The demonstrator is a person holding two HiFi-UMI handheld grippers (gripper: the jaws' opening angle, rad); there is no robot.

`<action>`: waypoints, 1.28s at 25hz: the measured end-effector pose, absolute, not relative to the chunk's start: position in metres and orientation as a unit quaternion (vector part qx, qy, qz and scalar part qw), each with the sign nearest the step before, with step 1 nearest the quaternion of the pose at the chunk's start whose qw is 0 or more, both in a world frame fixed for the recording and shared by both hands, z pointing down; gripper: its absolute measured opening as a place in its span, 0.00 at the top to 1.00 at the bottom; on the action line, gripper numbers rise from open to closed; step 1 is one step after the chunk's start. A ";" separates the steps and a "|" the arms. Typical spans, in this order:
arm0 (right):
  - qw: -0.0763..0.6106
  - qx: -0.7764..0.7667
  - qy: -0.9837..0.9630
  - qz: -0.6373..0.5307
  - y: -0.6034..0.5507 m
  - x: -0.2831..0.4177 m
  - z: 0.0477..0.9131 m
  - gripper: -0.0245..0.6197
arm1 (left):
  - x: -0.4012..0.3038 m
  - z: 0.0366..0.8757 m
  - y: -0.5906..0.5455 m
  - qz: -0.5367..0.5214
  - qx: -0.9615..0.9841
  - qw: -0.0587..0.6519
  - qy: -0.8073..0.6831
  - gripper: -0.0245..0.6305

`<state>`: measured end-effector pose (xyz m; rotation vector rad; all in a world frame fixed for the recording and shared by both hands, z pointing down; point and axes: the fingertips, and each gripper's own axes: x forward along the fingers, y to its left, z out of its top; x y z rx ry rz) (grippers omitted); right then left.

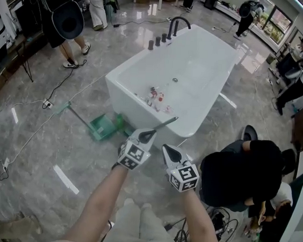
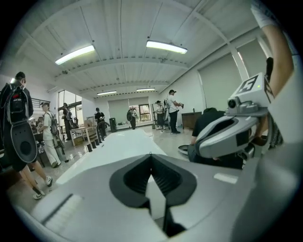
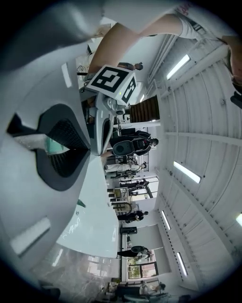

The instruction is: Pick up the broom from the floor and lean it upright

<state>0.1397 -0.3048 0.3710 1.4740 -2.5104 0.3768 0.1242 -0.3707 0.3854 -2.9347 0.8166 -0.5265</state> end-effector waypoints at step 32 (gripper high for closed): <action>0.012 0.485 -0.874 -0.020 -0.234 0.106 0.118 0.96 | 0.085 0.117 -0.258 -0.021 -0.964 0.053 0.260 0.96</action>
